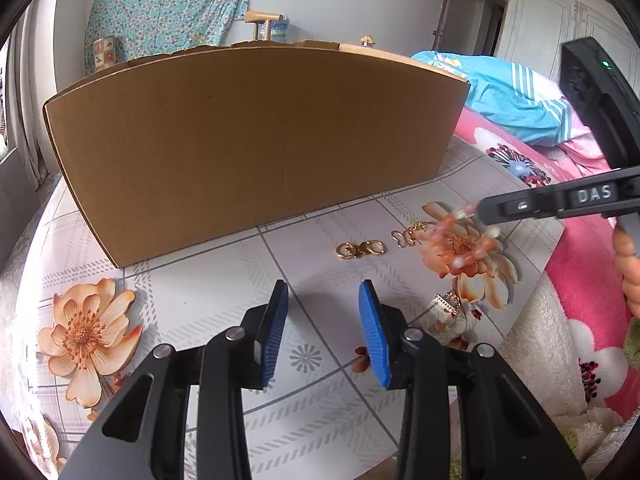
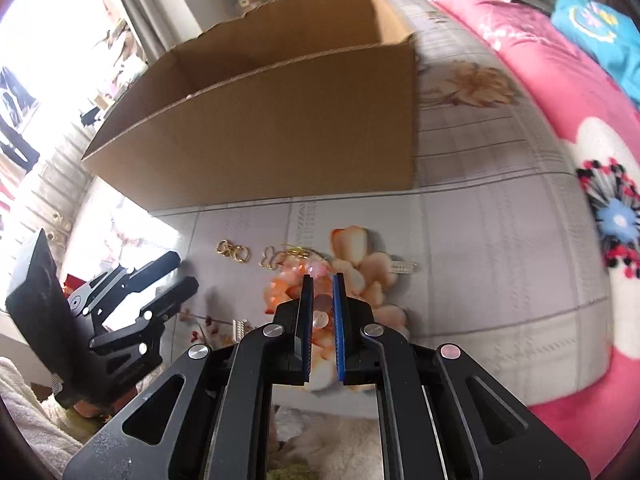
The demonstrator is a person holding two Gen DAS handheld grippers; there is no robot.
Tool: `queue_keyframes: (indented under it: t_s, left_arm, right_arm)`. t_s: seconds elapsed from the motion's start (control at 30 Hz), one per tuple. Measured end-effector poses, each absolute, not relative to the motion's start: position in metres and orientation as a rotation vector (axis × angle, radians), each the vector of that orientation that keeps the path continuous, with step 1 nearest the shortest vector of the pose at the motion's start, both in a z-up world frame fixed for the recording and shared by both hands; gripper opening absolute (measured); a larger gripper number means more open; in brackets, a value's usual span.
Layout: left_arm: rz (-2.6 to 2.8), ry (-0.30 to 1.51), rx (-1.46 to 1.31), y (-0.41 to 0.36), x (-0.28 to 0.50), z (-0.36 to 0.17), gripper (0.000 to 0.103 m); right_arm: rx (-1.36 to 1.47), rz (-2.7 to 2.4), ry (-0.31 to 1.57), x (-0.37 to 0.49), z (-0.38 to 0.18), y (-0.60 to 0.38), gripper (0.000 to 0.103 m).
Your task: Organize jewelry
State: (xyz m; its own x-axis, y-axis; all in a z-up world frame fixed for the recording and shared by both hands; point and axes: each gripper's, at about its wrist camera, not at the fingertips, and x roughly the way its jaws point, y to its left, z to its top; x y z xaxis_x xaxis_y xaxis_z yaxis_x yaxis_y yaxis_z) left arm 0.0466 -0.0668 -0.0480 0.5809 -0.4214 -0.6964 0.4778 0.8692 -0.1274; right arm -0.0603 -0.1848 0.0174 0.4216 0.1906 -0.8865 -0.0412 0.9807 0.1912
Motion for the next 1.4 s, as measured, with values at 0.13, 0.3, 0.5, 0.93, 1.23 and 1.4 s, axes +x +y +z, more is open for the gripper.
queue_keyframes:
  t_s: [0.13,0.3,0.5,0.93,1.23,1.4]
  left_arm:
    - [-0.525,0.792,0.061,-0.064,0.048,-0.048,0.036]
    - [-0.519,0.790,0.059,-0.063,0.047,-0.049,0.036]
    - [-0.512,0.792,0.064,-0.063,0.047,-0.049,0.036]
    - [-0.483,0.782,0.134,-0.071,0.044,-0.050,0.037]
    - [-0.485,0.769,0.133,-0.072,0.042,-0.052,0.039]
    - [-0.487,0.765,0.122,-0.072,0.041,-0.052,0.039]
  right_arm:
    - [0.115,0.060,1.138,-0.071,0.022,-0.206,0.007]
    - [0.062,-0.085,1.122,-0.083,0.021,-0.235,0.007]
    - [0.028,-0.171,1.063,-0.088,0.022,-0.262,0.013]
    - [-0.026,0.082,1.065,-0.062,0.020,-0.206,0.020]
    - [-0.154,0.078,1.135,-0.033,-0.005,-0.204,0.020]
    - [-0.100,0.109,1.164,-0.027,-0.006,-0.211,0.013]
